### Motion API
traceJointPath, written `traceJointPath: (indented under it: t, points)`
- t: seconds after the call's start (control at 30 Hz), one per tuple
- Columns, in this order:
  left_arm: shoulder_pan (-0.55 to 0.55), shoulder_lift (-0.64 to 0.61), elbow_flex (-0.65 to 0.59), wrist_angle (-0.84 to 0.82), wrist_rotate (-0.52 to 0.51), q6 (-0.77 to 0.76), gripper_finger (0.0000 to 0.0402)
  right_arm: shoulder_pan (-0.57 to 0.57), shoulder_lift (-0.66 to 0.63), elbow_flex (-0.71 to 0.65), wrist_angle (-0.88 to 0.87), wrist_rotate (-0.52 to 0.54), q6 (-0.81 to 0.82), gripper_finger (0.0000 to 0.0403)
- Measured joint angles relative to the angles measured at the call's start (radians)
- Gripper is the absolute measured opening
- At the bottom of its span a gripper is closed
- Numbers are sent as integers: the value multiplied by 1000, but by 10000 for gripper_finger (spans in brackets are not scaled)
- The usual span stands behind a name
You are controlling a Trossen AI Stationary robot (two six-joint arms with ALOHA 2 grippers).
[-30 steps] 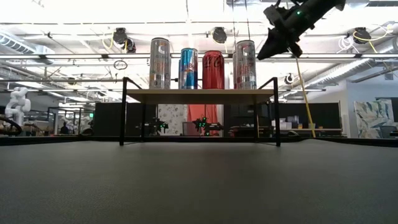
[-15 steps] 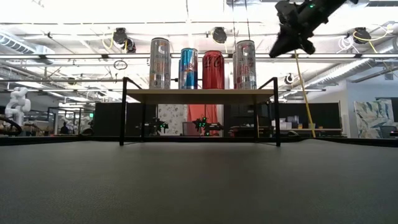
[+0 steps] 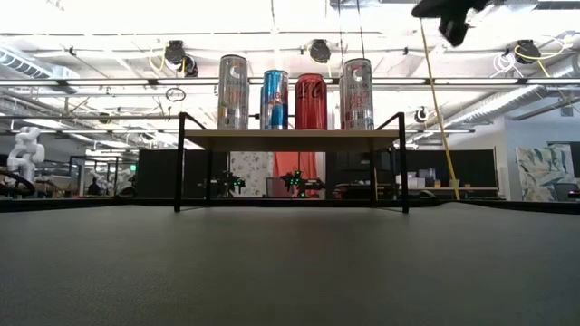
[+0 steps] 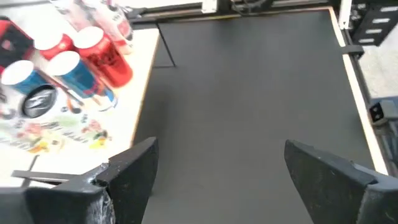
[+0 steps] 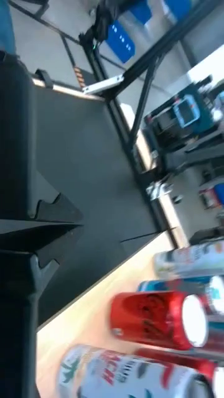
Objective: Place canned beverage on shelf
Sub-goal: Return to Home Position
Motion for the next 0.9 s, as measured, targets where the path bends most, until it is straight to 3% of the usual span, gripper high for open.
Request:
traceJointPath:
  t: [0.13, 0.3, 0.47, 0.6, 0.7, 0.9]
  points:
    - [-79, -68, -59, -1, -122, -56, 344, 3, -95, -2, -14, -9, -2, 0]
    - [-174, -170, -226, 4, -229, -166, 344, 34, -252, -70, 2, -15, -20, 0]
    - [-240, -258, -451, 87, -347, -263, 344, 53, -414, -217, 177, -73, -51, 0]
    - [-275, -313, -635, 207, -358, -286, 344, 54, -529, -334, 344, -141, -66, 0]
    - [-306, -351, -757, 310, -347, -314, 344, 54, -601, -409, 358, -139, -67, 0]
    - [-354, -389, -988, 690, -324, -197, 344, 54, -714, -551, 375, -139, -74, 0]
